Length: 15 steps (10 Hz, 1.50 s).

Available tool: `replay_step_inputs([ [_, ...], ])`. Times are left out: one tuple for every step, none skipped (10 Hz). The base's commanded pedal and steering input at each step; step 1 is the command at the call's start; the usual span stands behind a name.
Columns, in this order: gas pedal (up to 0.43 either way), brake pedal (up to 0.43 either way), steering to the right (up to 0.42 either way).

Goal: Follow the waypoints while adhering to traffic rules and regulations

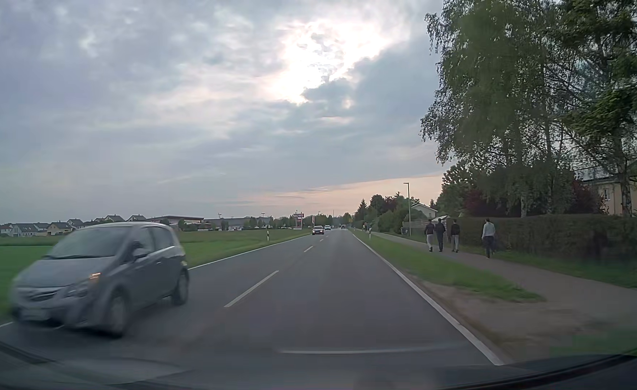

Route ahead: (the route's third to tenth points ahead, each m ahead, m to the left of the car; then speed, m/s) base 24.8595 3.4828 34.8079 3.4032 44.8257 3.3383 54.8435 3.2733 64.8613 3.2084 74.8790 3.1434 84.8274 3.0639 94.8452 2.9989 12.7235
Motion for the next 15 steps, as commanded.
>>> replay_step_inputs([
  [0.118, 0.0, 0.001],
  [0.118, 0.0, 0.002],
  [0.118, 0.0, 0.003],
  [0.118, 0.0, 0.003],
  [0.118, 0.0, 0.002],
  [0.13, 0.0, 0.003],
  [0.138, 0.0, 0.002],
  [0.138, 0.0, 0.003],
  [0.138, 0.0, 0.003],
  [0.138, 0.0, 0.002],
  [0.138, 0.0, 0.003],
  [0.138, 0.0, 0.002],
  [0.138, 0.0, 0.002],
  [0.138, 0.0, 0.002],
  [0.138, 0.0, 0.002],
])
